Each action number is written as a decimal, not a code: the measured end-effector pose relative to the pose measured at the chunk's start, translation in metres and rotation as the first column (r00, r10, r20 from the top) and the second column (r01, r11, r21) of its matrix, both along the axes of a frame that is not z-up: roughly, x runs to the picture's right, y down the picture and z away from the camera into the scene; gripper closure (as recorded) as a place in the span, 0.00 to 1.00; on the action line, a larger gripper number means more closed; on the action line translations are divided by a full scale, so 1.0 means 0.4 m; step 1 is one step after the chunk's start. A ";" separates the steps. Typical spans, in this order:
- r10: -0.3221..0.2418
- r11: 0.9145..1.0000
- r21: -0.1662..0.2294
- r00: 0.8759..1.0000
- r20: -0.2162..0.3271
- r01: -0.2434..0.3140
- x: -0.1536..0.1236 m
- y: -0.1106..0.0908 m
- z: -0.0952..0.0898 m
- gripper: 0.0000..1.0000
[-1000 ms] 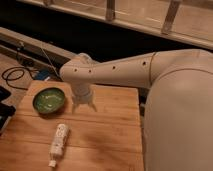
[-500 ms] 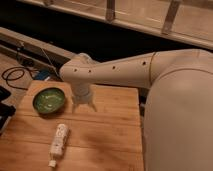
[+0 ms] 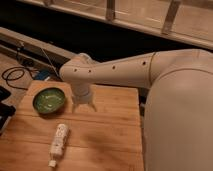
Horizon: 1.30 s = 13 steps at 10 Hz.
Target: Place the bottle in the ceramic bowl
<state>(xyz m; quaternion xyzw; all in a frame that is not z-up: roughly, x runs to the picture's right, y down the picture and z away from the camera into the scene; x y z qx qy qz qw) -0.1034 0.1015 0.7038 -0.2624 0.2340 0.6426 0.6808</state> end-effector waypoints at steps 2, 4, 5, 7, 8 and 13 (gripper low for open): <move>0.000 1.000 0.000 1.000 0.000 0.000 0.000 0.000 0.000 0.35; 0.000 1.000 0.000 1.000 0.000 0.000 0.000 0.000 0.000 0.35; 0.000 1.000 0.000 1.000 0.000 0.000 0.000 0.000 0.000 0.35; 0.000 1.000 0.000 1.000 0.000 0.000 0.000 0.000 0.000 0.35; 0.000 1.000 0.000 1.000 0.000 0.000 0.000 0.000 0.000 0.35; -0.076 0.997 -0.027 0.997 0.012 0.076 -0.064 0.093 0.023 0.35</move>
